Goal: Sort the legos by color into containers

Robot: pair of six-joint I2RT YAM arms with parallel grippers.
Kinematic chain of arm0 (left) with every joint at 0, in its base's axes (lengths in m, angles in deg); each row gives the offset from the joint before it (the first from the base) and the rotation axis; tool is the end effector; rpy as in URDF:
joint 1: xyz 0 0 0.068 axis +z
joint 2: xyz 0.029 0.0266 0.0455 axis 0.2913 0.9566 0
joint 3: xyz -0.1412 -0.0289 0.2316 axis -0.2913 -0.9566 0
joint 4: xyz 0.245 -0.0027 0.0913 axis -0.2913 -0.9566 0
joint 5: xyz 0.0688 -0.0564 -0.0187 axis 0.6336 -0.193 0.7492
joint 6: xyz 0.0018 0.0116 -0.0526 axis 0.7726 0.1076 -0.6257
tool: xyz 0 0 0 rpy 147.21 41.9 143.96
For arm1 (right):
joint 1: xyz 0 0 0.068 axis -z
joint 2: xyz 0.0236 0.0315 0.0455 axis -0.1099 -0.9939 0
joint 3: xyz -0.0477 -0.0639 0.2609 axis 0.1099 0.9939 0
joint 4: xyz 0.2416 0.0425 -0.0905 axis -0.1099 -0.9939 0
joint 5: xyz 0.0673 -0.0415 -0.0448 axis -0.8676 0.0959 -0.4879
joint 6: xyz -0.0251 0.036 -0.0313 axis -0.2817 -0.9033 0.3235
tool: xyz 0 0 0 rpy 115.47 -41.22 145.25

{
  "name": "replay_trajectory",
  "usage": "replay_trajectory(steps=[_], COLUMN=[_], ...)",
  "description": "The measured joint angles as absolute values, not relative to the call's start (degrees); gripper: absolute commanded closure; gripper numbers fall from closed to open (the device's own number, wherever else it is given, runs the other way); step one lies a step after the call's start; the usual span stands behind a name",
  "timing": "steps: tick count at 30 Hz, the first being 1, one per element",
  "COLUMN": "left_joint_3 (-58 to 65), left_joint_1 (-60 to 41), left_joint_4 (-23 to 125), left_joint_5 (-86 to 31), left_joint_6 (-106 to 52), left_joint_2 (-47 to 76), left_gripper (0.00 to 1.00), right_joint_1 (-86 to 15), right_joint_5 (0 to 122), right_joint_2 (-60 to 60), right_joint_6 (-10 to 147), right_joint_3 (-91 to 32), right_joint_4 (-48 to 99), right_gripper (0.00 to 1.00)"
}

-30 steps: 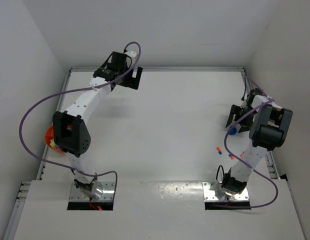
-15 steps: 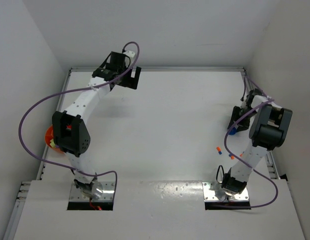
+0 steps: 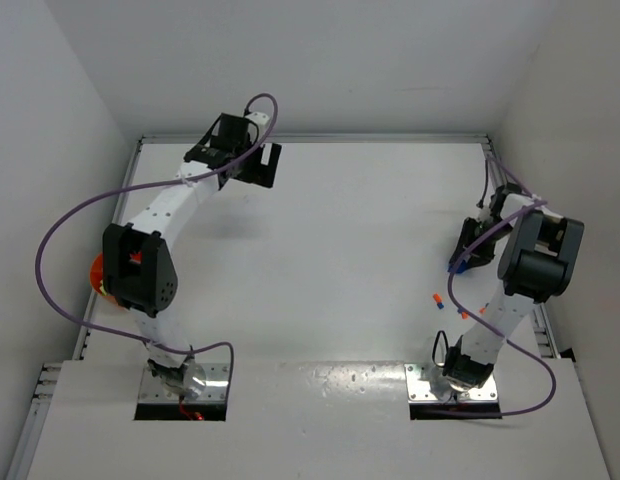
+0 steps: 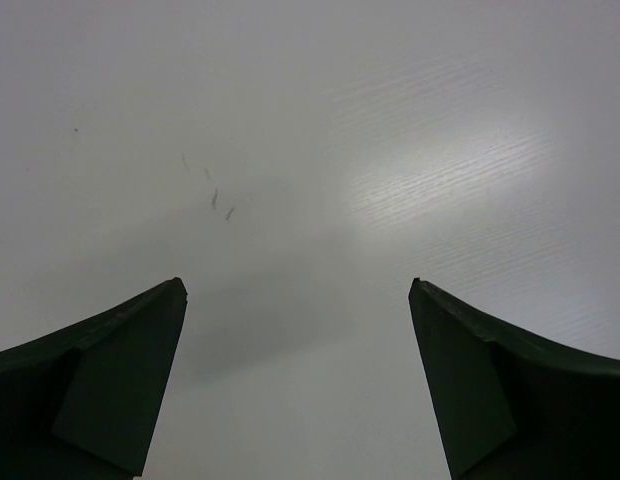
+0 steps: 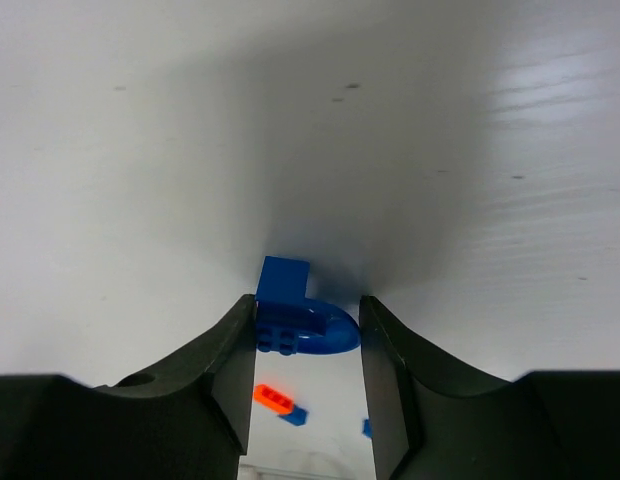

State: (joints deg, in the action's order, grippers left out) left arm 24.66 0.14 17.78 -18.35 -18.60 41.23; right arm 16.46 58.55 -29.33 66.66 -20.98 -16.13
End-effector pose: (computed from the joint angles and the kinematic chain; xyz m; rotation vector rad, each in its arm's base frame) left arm 0.3949 -0.1187 0.3208 0.2535 2.2653 -0.1719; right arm 0.3171 -0.1266 0.1283 0.8067 2.9203 0.2397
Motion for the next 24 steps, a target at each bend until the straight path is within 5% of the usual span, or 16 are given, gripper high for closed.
replay_trajectory(steps=[10, 17, 24], left_joint_3=[9.3, 9.4, 9.9], left_joint_1=[1.4, 2.6, -0.8], left_joint_4=[29.9, 46.0, 57.9], left_joint_5=[-40.4, -54.9, -56.9], left_joint_6=[-17.4, -37.8, -49.8], left_joint_2=[31.2, 35.4, 43.4], left_gripper=[0.00, 0.08, 0.17], right_joint_1=[10.4, 2.8, -3.0], right_joint_5=[44.7, 33.2, 25.5], right_joint_2=[-29.3, -30.4, -35.2], right_joint_6=[61.0, 50.4, 34.5], right_joint_3=[-29.2, -38.6, -43.3], right_joint_4=[-17.4, -12.1, -1.0], right_gripper=[0.97, 0.97, 0.97])
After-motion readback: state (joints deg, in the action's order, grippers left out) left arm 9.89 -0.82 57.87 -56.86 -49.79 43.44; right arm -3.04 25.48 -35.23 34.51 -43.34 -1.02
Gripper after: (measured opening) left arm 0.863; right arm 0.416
